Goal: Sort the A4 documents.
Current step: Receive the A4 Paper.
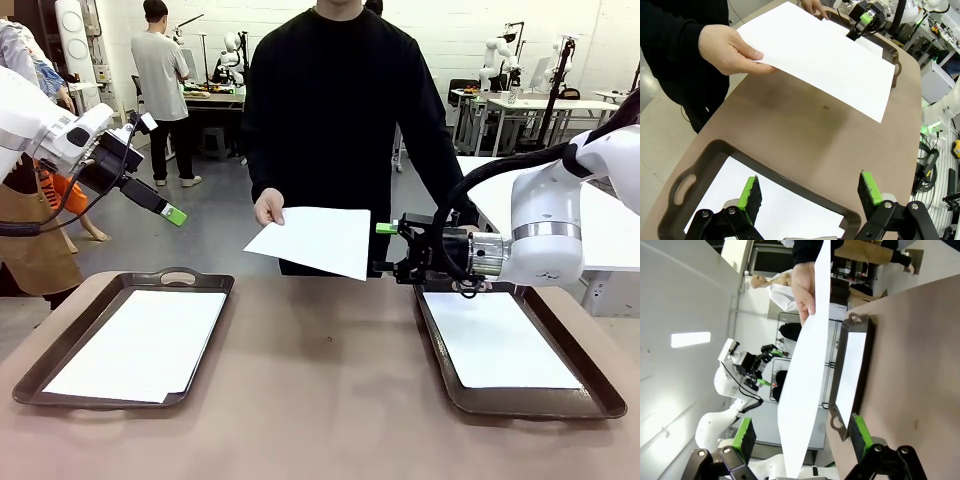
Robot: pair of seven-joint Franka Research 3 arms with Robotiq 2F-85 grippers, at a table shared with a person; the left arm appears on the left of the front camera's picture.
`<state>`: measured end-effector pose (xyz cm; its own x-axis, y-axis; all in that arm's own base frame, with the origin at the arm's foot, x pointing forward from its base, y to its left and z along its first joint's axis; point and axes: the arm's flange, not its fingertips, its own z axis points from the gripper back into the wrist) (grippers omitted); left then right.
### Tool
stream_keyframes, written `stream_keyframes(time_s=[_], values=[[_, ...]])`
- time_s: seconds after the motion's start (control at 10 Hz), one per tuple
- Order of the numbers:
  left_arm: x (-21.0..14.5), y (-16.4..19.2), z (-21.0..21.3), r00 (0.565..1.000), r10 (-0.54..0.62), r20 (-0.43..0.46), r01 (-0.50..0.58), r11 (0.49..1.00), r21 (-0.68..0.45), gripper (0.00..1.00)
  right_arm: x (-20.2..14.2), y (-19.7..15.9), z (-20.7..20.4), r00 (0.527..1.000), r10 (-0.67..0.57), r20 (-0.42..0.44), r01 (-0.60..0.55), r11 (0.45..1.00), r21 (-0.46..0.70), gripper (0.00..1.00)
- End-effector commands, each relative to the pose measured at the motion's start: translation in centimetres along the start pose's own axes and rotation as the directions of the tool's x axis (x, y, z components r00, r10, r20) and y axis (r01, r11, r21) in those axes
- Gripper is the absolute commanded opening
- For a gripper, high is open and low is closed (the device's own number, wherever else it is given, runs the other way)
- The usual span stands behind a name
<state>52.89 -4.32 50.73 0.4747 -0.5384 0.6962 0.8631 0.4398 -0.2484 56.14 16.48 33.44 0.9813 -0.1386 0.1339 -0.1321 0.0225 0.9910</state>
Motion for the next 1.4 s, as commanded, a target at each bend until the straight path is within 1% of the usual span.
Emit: stream_keyframes(time_s=[0.0,0.3,0.7,1.0,1.1,1.2,1.3], values=[[0.0,0.0,0.0,1.000,-0.001,0.000,0.001,1.000,0.000,1.00,0.7,-0.5,-1.7,0.998,-0.063,0.030,0.061,0.997,0.056,1.00],[0.0,0.0,0.0,1.000,-0.001,0.000,0.001,1.000,0.000,1.00,0.7,-1.2,-3.1,0.996,-0.076,0.038,0.072,0.993,0.094,1.00],[0.0,0.0,0.0,1.000,-0.001,0.000,0.001,1.000,0.000,1.00,1.0,-0.9,-4.4,0.997,-0.064,0.040,0.059,0.991,0.118,1.00],[0.0,0.0,0.0,1.000,-0.001,0.000,0.001,1.000,0.000,1.00,1.2,-0.7,-4.9,0.998,-0.055,0.017,0.053,0.992,0.118,1.00],[0.0,0.0,0.0,1.000,-0.001,0.000,0.001,1.000,0.000,1.00,1.1,-0.8,-4.9,0.999,-0.038,0.007,0.037,0.992,0.119,0.98],[0.0,0.0,0.0,1.000,-0.001,0.000,0.001,1.000,0.000,1.00,1.0,-0.8,-4.9,1.000,-0.023,0.001,0.023,0.993,0.117,0.86],[0.0,0.0,0.0,1.000,-0.001,0.000,0.001,1.000,0.000,1.00,1.0,-0.8,-4.8,1.000,-0.026,-0.004,0.026,0.993,0.116,0.81]])
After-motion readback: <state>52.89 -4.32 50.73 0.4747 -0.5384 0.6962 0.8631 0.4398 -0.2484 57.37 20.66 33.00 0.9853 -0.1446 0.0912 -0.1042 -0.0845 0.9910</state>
